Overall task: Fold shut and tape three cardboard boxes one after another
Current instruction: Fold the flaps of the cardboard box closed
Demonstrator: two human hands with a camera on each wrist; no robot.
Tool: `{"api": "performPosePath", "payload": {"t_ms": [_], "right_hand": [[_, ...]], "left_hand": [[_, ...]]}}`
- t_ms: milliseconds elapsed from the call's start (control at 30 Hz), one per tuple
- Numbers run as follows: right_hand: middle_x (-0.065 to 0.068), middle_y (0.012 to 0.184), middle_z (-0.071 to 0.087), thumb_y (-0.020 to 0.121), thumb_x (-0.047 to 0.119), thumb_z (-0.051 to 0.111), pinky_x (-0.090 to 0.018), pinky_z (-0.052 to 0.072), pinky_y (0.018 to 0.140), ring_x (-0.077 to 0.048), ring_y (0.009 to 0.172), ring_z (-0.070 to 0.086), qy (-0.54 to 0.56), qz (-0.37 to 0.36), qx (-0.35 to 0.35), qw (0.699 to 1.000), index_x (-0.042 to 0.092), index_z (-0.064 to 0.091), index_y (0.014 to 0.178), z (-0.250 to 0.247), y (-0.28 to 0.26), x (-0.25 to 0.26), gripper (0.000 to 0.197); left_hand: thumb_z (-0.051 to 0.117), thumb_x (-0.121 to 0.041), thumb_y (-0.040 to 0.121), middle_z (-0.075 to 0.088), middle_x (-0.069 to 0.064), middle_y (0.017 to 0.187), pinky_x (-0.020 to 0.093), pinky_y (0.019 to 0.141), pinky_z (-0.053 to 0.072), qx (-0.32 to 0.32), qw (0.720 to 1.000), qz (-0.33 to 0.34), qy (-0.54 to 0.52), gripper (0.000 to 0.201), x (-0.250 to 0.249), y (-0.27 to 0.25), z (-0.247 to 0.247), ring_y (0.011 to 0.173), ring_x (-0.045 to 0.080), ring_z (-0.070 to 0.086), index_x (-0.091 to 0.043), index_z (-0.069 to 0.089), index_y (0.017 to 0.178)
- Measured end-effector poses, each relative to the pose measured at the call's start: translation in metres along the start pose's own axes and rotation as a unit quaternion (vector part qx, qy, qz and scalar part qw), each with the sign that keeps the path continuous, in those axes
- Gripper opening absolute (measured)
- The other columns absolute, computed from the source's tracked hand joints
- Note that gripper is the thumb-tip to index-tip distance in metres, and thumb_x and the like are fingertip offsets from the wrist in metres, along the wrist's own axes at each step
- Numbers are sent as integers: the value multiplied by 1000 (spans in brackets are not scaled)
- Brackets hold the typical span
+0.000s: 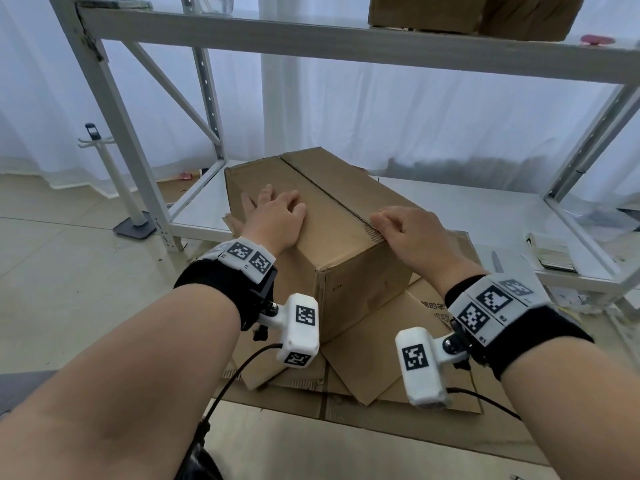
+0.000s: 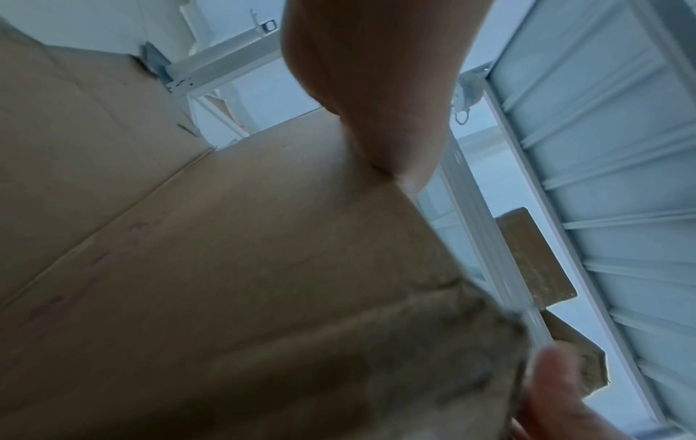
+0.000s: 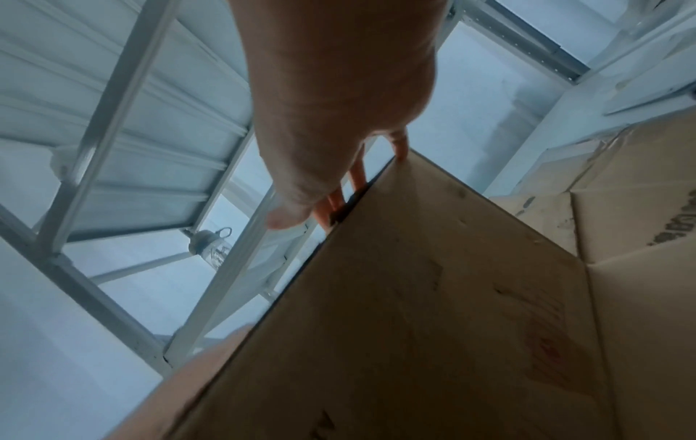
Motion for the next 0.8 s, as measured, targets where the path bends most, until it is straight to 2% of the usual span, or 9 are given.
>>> {"api": "performPosePath", "payload": {"t_ms": [33, 100, 200, 300, 367, 467, 567, 633, 800], "right_hand": [[9, 66, 57, 97, 49, 43, -35, 42, 74, -12, 70, 54, 4, 11, -7, 1000, 23, 58, 69, -3, 3, 0, 41], [8, 70, 61, 95, 49, 48, -40, 44, 83, -16, 77, 57, 0, 45, -37, 998, 21, 63, 71, -6, 9, -4, 40], [7, 99, 60, 94, 31, 56, -48, 37, 100, -20, 107, 54, -24, 93, -72, 993, 32, 66, 88, -3, 18, -3, 11], [-10, 138, 35, 96, 24, 46, -49, 23, 112, -30, 134, 29, -22, 166, -48, 985, 25, 52, 128, 7, 25, 3, 33], [-15, 150, 22, 98, 23, 36, -49, 11, 116, -34, 142, 12, -16, 195, -37, 980, 21, 41, 139, 15, 32, 7, 41], [-14, 145, 31, 98, 23, 31, -48, 17, 113, -34, 139, 19, -24, 198, -49, 979, 19, 46, 131, 21, 43, 11, 36], [-12, 136, 33, 95, 48, 40, -47, 28, 106, -35, 132, 26, -42, 192, -26, 980, 19, 46, 127, 22, 50, 14, 44], [-10, 133, 34, 84, 67, 49, -46, 29, 105, -35, 130, 28, -55, 173, -3, 983, 19, 46, 126, 23, 56, 11, 63], [-7, 129, 48, 73, 71, 60, -42, 36, 105, -29, 124, 41, -40, 122, -32, 991, 22, 58, 118, 11, 71, -15, 67]], "left_hand": [[34, -47, 96, 14, -3, 159, 64, 109, -7, -12, 1000, 10, 16, 44, 0, 4, -1, 147, 31, -4, -40, 43, 138], [37, -46, 96, 24, -1, 157, 63, 111, -4, -26, 999, 39, 10, 39, 5, 14, -6, 147, 28, 4, -37, 53, 130], [43, -45, 94, 32, 8, 152, 55, 116, 10, -31, 997, 54, -39, 31, 22, 32, -15, 145, 25, 14, -41, 58, 121], [52, -43, 94, 24, 16, 154, 44, 117, 14, -44, 996, 14, -75, 45, 36, 39, -22, 145, 27, 13, -26, 49, 135], [59, -49, 88, 23, 16, 152, 43, 117, 19, -48, 991, -16, -122, 64, 44, 45, -26, 143, 30, 18, -20, 39, 142], [63, -58, 81, 16, 14, 154, 44, 116, 22, -35, 983, -60, -172, 85, 55, 59, -28, 141, 30, 22, -23, 26, 148], [63, -66, 74, 19, 12, 154, 44, 114, 25, -32, 981, -58, -180, 92, 61, 72, -29, 139, 28, 27, -26, 25, 148], [62, -62, 79, 24, 12, 152, 41, 111, 28, -36, 982, -59, -177, 85, 65, 84, -29, 134, 28, 33, -25, 27, 147], [64, -50, 83, 27, 8, 152, 42, 114, 25, -63, 972, -44, -223, 86, 70, 104, -32, 139, 26, 28, -20, 19, 150]]}}
Point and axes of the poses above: each hand's wrist, its own y-axis towards the middle knuckle, its own z-axis out of the palm, x = y × z, the point moved 1 cm from there along y, towards the middle knuckle
